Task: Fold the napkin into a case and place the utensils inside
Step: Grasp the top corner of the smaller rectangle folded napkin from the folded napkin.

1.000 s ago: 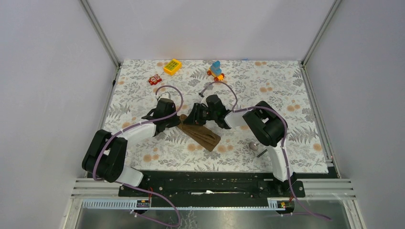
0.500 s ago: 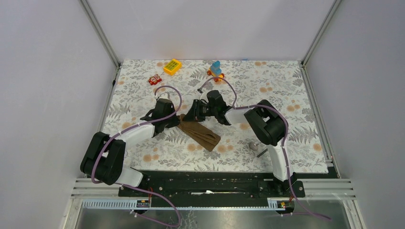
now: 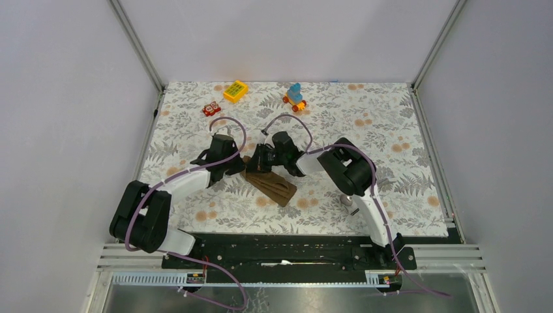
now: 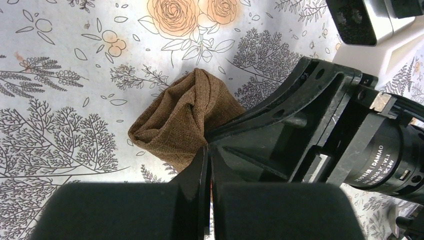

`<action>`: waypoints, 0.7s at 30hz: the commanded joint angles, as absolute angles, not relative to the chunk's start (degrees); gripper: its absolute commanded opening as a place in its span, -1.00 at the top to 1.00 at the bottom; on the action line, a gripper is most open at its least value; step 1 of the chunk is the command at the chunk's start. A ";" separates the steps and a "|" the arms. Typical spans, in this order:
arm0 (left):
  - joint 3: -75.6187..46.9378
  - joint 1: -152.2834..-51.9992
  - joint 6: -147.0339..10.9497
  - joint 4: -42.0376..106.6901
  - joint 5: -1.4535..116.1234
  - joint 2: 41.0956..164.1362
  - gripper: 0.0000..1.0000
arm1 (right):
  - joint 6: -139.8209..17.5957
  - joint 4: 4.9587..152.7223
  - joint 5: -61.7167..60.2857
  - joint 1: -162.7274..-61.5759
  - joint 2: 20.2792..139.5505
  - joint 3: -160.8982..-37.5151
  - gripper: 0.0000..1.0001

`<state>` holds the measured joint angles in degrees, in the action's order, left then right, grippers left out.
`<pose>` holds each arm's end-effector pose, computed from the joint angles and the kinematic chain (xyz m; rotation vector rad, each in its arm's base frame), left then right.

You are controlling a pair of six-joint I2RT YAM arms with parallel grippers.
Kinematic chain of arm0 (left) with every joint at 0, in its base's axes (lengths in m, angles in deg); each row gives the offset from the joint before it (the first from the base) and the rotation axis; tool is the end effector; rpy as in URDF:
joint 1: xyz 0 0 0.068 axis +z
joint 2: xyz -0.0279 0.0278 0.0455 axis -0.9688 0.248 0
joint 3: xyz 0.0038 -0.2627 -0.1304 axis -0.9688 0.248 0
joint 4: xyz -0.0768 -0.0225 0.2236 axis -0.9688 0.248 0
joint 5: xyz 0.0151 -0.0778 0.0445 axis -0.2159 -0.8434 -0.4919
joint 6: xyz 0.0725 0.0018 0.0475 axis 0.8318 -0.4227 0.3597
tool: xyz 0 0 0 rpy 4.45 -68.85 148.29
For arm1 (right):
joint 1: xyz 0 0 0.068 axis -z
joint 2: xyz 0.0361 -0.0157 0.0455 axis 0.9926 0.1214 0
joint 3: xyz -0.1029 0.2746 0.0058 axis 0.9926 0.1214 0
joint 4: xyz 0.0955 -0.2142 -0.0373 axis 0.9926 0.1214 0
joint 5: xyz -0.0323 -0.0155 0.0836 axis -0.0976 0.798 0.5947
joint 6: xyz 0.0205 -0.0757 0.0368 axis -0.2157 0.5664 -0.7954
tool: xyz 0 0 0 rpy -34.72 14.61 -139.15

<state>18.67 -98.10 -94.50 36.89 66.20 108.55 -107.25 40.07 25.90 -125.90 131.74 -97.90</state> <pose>0.2655 -0.1089 0.1868 -0.3314 2.3839 -0.4957 0.3431 0.3774 0.1186 -0.2774 2.2432 1.5966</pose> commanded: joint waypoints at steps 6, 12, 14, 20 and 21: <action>19.81 -97.64 -95.40 34.34 67.90 104.18 1.00 | -105.08 41.88 26.99 -121.74 124.52 -90.59 0.41; 20.52 -96.96 -94.83 35.71 67.85 103.72 1.00 | -102.87 42.48 29.87 -120.36 120.85 -89.38 0.54; 20.32 -96.97 -95.00 35.41 67.05 103.85 1.00 | -103.37 41.66 31.03 -120.43 122.20 -90.64 0.75; 19.00 -96.95 -94.80 35.87 65.86 104.83 1.00 | -104.84 40.31 30.88 -120.51 124.06 -91.96 0.83; 18.94 -96.99 -95.05 35.77 65.90 105.13 1.00 | -105.43 39.83 31.05 -120.64 124.67 -92.29 0.84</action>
<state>20.09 -97.29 -95.47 37.50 66.44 105.47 -104.93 41.91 29.27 -120.06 124.19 -89.35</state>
